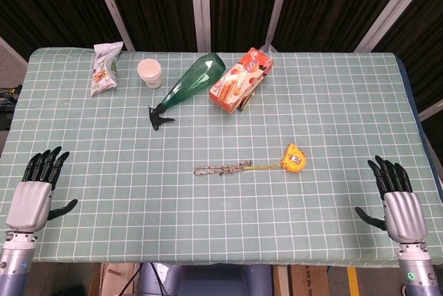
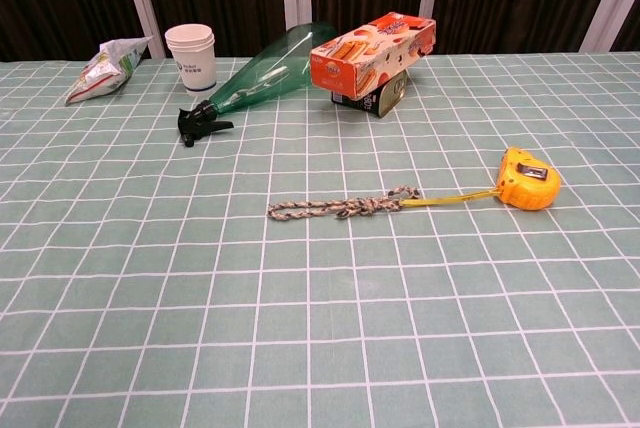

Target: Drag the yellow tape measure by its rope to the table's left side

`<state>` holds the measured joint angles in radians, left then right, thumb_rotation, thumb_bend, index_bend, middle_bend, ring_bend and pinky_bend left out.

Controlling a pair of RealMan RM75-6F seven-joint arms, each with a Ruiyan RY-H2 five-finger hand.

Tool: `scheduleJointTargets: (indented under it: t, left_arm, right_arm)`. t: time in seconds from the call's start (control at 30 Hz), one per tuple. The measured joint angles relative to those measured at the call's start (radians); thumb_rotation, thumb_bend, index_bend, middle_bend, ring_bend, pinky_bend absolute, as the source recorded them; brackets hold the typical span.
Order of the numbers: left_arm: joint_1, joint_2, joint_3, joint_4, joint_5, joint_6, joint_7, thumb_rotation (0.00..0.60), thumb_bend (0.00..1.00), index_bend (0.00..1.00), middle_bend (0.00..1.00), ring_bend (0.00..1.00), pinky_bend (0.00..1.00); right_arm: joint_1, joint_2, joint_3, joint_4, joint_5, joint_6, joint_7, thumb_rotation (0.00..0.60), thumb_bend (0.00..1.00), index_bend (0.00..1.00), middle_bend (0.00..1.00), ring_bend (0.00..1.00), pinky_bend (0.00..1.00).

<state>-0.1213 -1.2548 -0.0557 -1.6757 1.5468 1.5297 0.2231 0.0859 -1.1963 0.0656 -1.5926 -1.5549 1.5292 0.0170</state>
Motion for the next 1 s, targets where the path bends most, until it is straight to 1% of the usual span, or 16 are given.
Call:
scheduleJointTargets:
  t: [0.2,0.37,0.57,0.73,0.87,1.0]
  left_arm:
    - [-0.009,0.006,0.0,0.002,-0.001,-0.015,0.019,0.6,0.0,0.0,0.0,0.0,0.0]
    - [-0.039,0.028,-0.014,0.003,0.001,-0.05,0.047,0.6,0.0,0.0,0.0,0.0,0.0]
    - [-0.115,0.08,-0.056,-0.039,-0.029,-0.154,0.079,0.6,0.0,0.0,0.0,0.0,0.0]
    - [-0.22,0.121,-0.11,-0.102,-0.085,-0.286,0.131,0.6,0.01,0.01,0.0,0.0,0.0]
    - [-0.324,0.125,-0.155,-0.13,-0.154,-0.403,0.19,0.6,0.05,0.11,0.0,0.0,0.0]
    - [-0.423,0.095,-0.188,-0.131,-0.245,-0.5,0.253,0.6,0.09,0.2,0.0,0.0,0.0]
  right_arm:
    - [0.0,-0.003,0.005,0.0,0.011,-0.002,0.002,0.6,0.18,0.0,0.0,0.0,0.0]
    - [0.001,0.0,0.007,-0.008,0.027,-0.015,0.014,0.6,0.18,0.0,0.0,0.0,0.0]
    - [0.005,0.0,0.012,-0.016,0.047,-0.034,0.021,0.6,0.18,0.0,0.0,0.0,0.0]
    - [0.008,0.002,0.018,-0.025,0.067,-0.049,0.034,0.6,0.18,0.0,0.0,0.0,0.0]
    - [0.009,0.006,0.021,-0.03,0.083,-0.06,0.047,0.6,0.18,0.0,0.0,0.0,0.0]
    - [0.01,0.012,0.025,-0.037,0.098,-0.072,0.06,0.6,0.18,0.0,0.0,0.0,0.0]
